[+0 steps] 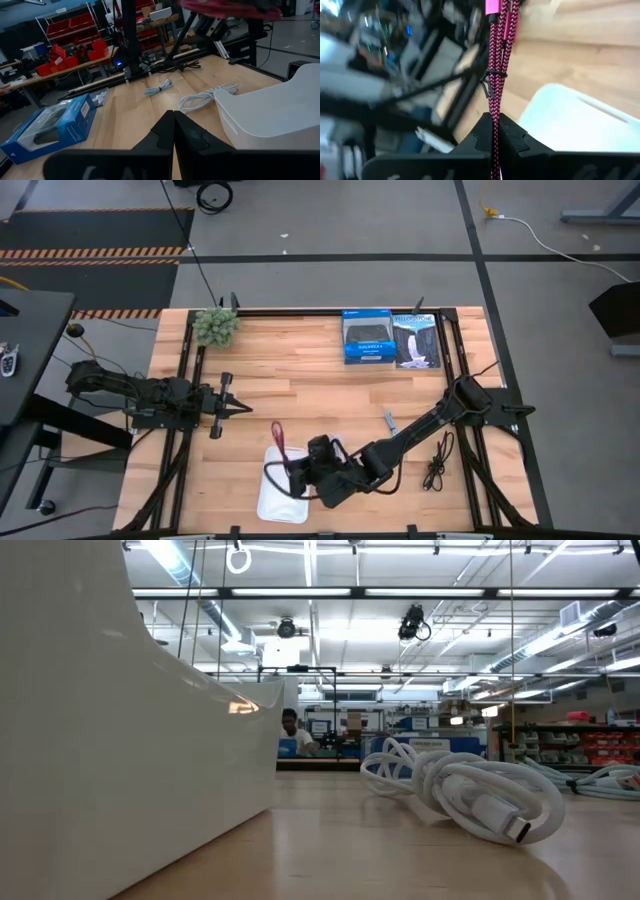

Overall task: Pick and place USB-C Cables
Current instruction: Put the pink charger cable into the bin

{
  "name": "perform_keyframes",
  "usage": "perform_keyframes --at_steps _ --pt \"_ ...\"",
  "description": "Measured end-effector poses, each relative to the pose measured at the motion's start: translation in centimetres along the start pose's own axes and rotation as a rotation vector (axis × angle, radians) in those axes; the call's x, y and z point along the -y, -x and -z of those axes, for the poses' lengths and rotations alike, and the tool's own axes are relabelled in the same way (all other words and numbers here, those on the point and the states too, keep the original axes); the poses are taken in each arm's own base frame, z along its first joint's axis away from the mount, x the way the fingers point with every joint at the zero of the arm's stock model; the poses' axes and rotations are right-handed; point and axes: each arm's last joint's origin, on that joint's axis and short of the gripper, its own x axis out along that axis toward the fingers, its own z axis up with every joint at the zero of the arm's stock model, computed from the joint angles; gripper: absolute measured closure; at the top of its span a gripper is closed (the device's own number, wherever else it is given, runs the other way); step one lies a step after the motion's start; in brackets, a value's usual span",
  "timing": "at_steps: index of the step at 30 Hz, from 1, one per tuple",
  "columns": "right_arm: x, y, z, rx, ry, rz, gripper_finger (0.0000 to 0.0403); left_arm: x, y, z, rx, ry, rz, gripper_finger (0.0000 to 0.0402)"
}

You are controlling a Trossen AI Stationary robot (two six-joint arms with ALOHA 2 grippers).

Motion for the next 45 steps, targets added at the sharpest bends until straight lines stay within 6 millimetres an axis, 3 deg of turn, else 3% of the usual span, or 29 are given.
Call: perform_keyframes --at_steps 8,13,22,32,45 --pt "1.3 0.3 1.2 -0.267 0.185 0.060 0.0392 0.0 0.0 0.0 0.000 0.000 0.000 0.0390" --pt "2.1 0.4 2.1 -0.341 0.240 0.052 0.0392 0.0 0.0 0.0 0.000 0.000 0.000 0.0390" --pt "3.1 -0.5 2.3 -0.330 -0.001 0.038 0.0392 0.0 0.0 0.0 0.000 0.000 0.000 0.0390" --pt "5.3 -1.7 2.3 -0.449 -0.268 0.116 0.0388 0.0 0.0 0.0 0.000 0.000 0.000 0.0390" --pt "5.9 -3.2 0.5 -0.538 -0.400 0.150 0.0385 0.0 0.0 0.0 0.000 0.000 0.000 0.0390"
